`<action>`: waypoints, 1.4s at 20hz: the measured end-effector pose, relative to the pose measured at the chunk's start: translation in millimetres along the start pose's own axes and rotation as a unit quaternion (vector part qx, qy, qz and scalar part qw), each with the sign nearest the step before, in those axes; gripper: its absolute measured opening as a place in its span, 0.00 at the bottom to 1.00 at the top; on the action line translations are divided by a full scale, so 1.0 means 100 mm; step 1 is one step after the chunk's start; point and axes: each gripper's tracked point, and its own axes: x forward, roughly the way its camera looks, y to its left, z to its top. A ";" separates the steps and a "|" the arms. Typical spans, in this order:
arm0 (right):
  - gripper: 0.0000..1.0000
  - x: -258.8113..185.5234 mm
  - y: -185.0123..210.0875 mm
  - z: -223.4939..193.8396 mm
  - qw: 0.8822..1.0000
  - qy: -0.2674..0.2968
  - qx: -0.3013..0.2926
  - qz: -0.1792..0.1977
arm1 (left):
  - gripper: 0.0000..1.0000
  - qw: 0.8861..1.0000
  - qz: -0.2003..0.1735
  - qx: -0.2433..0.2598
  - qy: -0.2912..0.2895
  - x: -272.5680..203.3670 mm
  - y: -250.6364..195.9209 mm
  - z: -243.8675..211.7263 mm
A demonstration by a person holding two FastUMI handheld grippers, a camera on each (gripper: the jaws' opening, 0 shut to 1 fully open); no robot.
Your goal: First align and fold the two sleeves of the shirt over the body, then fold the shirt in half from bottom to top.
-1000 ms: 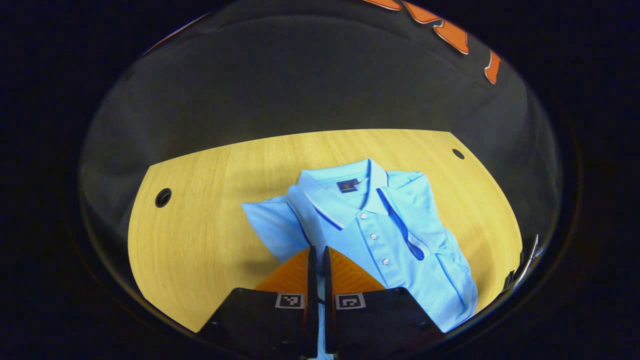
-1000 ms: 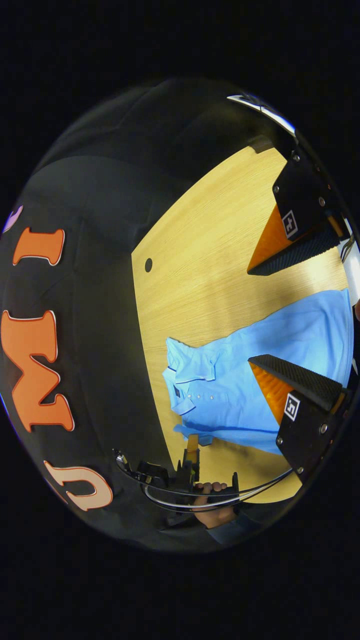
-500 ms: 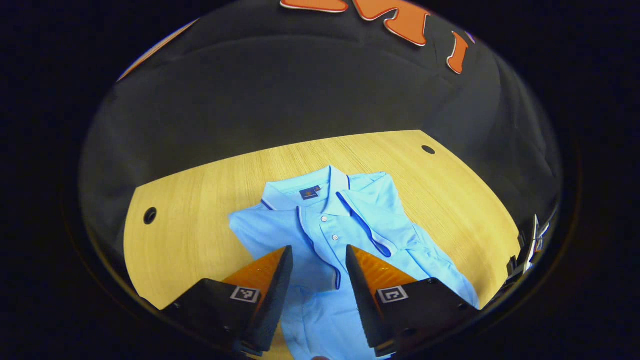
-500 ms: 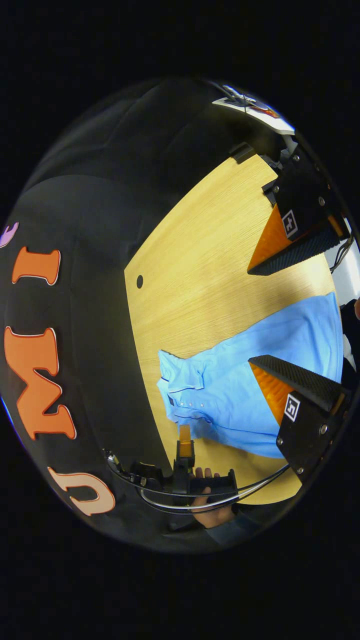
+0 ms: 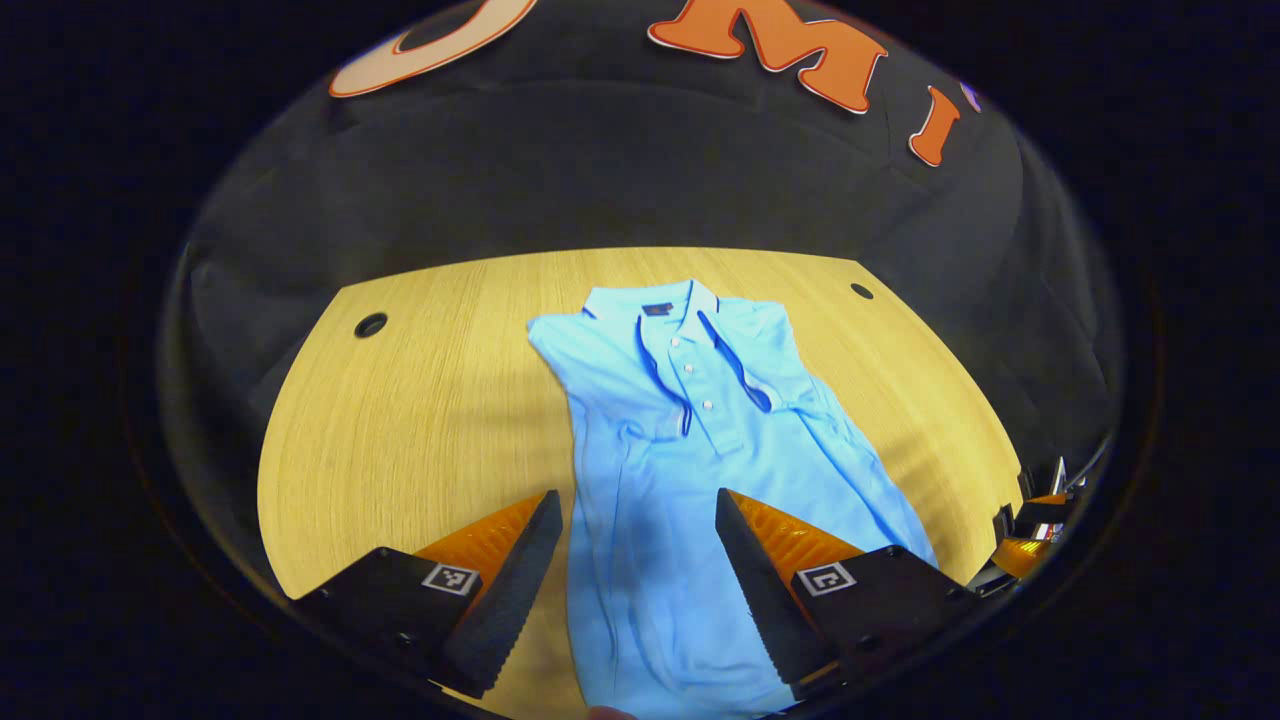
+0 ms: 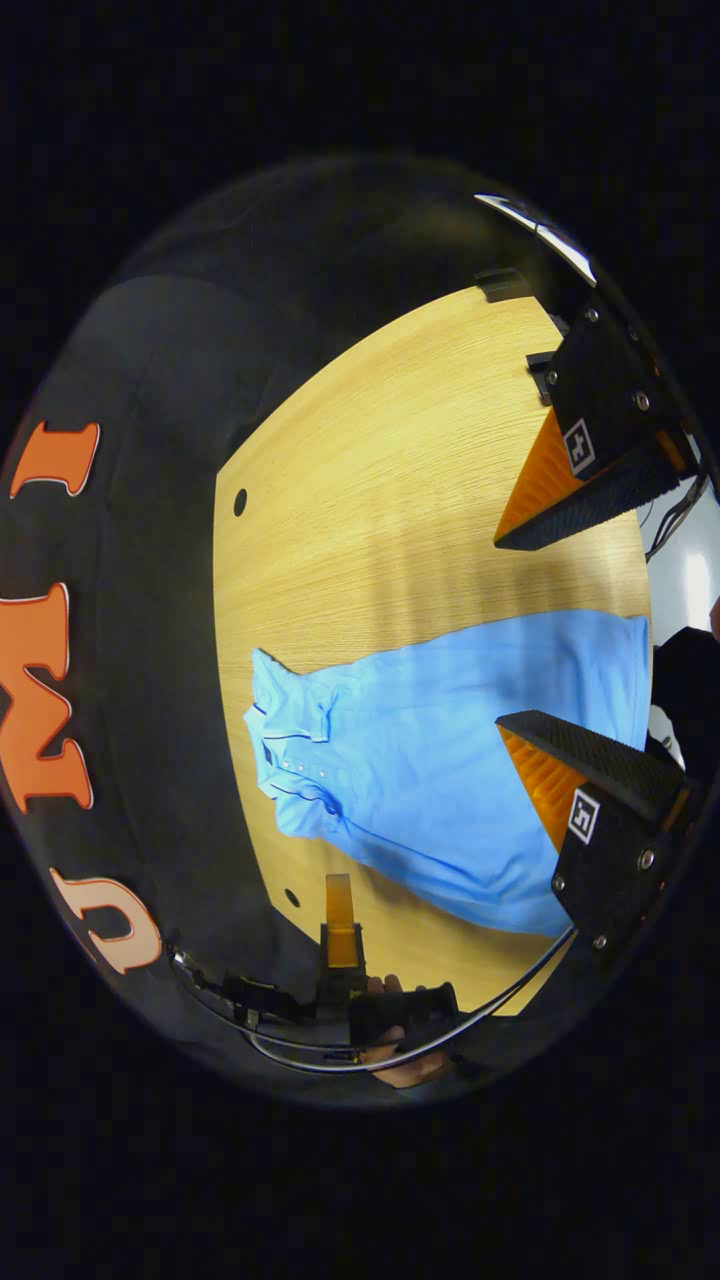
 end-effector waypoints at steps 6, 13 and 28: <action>0.98 0.14 0.09 -0.51 0.997 0.058 -0.043 0.034 | 1.00 0.998 0.029 -0.020 0.048 -0.55 0.02 -1.03; 0.98 0.19 0.14 -0.96 0.992 0.091 -0.074 0.043 | 0.99 0.993 0.059 0.004 0.101 -0.85 0.10 -1.92; 0.76 0.33 0.20 -1.30 0.991 0.122 -0.048 0.000 | 0.85 0.989 0.073 -0.016 0.124 -0.82 -0.01 -2.32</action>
